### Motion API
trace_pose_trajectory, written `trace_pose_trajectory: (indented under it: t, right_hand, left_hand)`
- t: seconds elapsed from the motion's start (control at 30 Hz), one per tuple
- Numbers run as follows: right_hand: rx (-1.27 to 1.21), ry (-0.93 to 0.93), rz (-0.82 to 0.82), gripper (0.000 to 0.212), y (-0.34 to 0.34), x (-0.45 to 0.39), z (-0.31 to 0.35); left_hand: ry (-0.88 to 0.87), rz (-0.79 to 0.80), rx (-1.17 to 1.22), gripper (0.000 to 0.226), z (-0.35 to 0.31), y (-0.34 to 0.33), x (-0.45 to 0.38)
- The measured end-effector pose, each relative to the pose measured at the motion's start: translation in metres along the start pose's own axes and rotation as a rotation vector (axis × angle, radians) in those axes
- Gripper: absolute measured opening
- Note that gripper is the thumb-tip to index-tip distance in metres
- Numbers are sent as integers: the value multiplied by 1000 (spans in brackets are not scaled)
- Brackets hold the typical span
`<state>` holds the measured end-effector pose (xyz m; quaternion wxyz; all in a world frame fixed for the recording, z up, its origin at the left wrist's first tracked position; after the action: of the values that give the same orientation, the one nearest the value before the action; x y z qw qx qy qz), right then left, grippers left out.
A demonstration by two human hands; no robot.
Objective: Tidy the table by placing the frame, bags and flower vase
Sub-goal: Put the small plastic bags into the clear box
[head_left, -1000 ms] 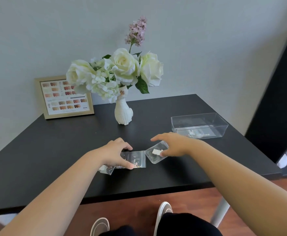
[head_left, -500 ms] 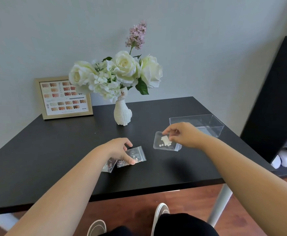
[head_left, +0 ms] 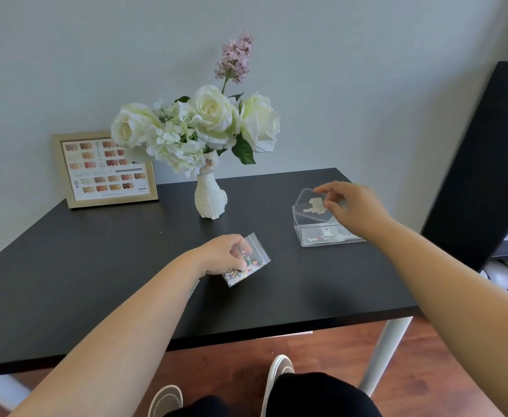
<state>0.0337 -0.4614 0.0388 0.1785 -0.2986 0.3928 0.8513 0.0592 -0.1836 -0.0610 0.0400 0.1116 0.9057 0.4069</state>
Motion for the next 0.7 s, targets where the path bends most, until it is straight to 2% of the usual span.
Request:
trace_pose_trajectory:
  t: [0.2,0.33,0.47,0.6,0.7]
  right_hand:
    - [390,56,16,34,-7,-10,-36]
    - [415,-62,37,36,-12,-9,-63]
    - [441,-188,172,39,-22,-2,-86]
    - [522,-218,257,48,-30,-1,-96]
    - [526,-227,221,47,-28,1,-104]
  left_hand:
    - [-87,-111,86,34,-43,0,-11]
    - [-178,-189,95,49,-83,2,-22]
    - [-254,-265,120,53,-116,-1,-37]
    - [-334,-370,133,41,-145,-4,-53]
    - [-345,-381,145,30,-158,-14,-65]
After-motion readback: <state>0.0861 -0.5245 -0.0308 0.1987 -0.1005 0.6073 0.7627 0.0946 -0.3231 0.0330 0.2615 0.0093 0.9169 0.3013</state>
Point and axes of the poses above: each hand's wrist, its own x-axis away from the middle knuckle, its own y-axis out of the back of the hand, z = x × y, the point moved 6 cm from there along -x, towards the middle knuckle, and after that the axes turned 15 degrees about -z, right-handed, at the moved point
